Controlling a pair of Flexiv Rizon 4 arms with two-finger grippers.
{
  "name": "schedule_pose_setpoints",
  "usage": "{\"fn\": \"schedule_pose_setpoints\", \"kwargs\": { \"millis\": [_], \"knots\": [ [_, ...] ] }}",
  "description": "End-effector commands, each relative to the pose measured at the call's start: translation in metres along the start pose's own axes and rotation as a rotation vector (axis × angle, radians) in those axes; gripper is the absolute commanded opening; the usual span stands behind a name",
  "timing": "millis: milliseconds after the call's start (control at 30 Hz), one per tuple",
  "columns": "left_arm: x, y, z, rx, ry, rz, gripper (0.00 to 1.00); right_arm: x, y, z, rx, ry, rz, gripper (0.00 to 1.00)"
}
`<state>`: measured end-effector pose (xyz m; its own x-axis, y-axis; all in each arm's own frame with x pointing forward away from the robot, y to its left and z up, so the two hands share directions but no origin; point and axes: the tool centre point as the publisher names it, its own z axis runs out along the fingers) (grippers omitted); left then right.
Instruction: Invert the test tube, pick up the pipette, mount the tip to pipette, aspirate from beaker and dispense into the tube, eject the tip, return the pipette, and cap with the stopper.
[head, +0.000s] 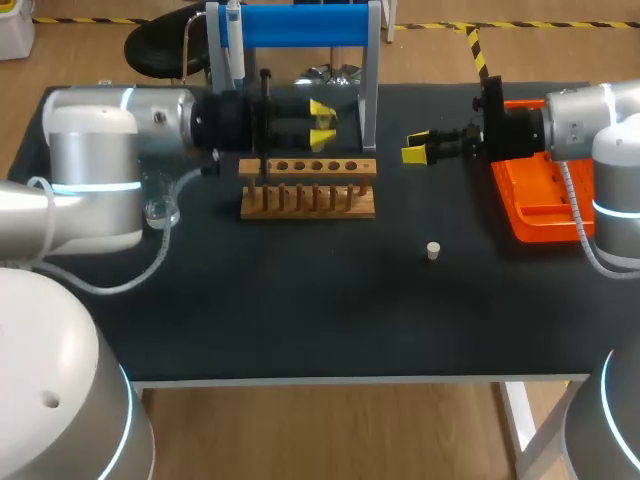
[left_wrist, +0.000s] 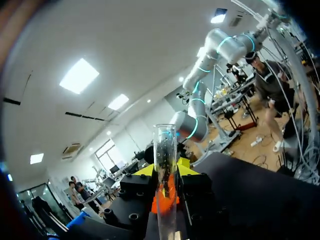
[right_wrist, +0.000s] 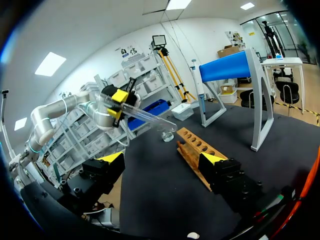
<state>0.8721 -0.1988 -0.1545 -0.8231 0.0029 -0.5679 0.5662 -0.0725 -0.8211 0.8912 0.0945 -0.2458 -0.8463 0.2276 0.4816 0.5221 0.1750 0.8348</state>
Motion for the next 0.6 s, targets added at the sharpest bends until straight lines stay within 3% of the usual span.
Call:
{"fn": "schedule_pose_setpoints", "kwargs": {
  "millis": [33,267,600],
  "knots": [
    [-0.015,-0.001,0.005,-0.002,-0.016,-0.235,0.00,0.000,0.000,0.000,0.000,-0.001,0.000,1.00],
    [-0.035,0.014,0.006,-0.012,-0.034,-0.414,0.00,0.000,0.000,0.000,0.000,-0.001,0.000,1.00],
    [-0.054,0.032,-0.004,0.002,-0.051,-0.476,0.00,0.000,0.000,0.000,0.000,-0.001,0.000,1.00]
  ]
}}
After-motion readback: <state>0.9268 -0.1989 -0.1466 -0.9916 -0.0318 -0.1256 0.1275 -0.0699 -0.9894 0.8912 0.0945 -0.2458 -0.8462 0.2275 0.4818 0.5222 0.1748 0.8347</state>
